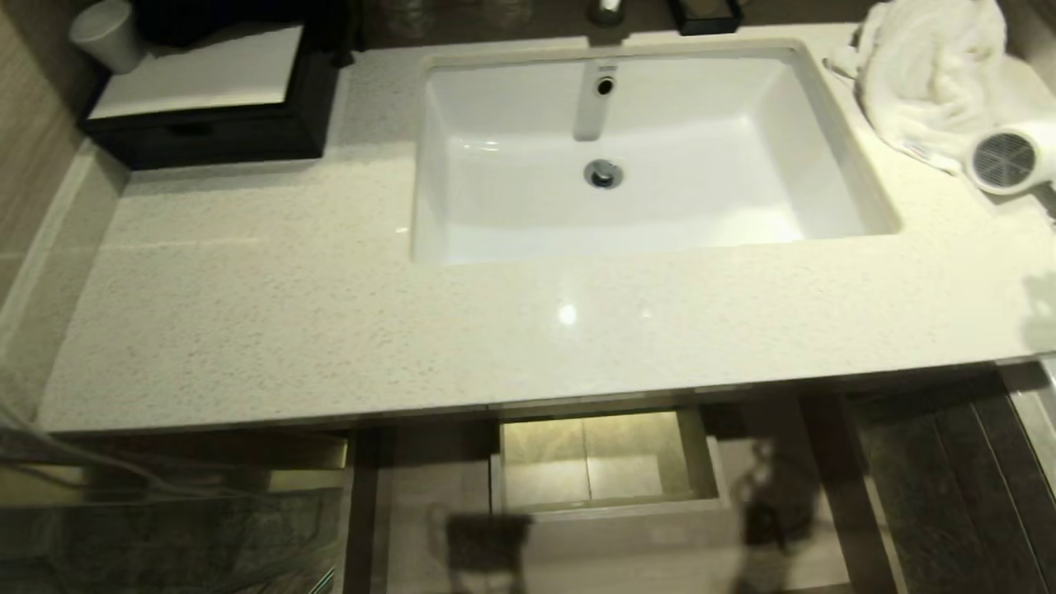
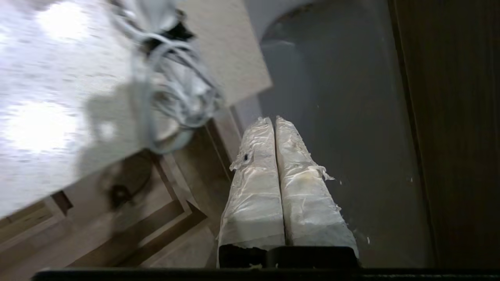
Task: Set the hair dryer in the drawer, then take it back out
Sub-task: Pick up the hairdryer
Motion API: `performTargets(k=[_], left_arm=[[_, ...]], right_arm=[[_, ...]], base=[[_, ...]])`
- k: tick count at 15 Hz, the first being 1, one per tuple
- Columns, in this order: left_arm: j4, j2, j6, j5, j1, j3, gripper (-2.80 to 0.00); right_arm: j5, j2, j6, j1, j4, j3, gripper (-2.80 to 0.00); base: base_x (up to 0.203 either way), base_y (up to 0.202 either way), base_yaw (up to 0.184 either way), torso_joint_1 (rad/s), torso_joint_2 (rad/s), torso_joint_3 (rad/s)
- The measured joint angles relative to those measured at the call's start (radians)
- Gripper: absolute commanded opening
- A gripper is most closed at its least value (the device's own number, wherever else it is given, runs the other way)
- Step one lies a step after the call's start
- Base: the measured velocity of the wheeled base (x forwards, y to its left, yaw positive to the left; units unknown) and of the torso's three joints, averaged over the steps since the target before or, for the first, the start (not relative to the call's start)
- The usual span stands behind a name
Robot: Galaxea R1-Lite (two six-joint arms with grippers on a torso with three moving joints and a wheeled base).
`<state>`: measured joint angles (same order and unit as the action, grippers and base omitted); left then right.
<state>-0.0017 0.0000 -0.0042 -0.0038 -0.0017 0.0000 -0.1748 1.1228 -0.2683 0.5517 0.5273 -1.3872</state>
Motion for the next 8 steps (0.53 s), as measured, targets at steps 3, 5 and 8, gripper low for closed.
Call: performTargets(k=[3, 5, 8], left_arm=[[0.0, 0.0, 0.0, 0.0, 0.0, 0.0, -2.8], [0.0, 0.0, 0.0, 0.0, 0.0, 0.0, -2.8], [0.0, 0.0, 0.0, 0.001, -0.001, 0.0, -2.8]], right_arm=[[-0.003, -0.006, 0.0, -0.004, 0.0, 0.001, -2.8], [-0.004, -0.007, 0.0, -0.009, -0.005, 0.002, -2.8], [-0.002, -0.004, 0.0, -0.026, -0.013, -0.008, -2.8]], base=[[0.001, 0.009, -0.156, -0.003, 0.0, 0.004], [0.0, -0.001, -0.047, 0.001, 0.0, 0.001], [0.0, 0.0, 0.0, 0.0, 0.0, 0.0]])
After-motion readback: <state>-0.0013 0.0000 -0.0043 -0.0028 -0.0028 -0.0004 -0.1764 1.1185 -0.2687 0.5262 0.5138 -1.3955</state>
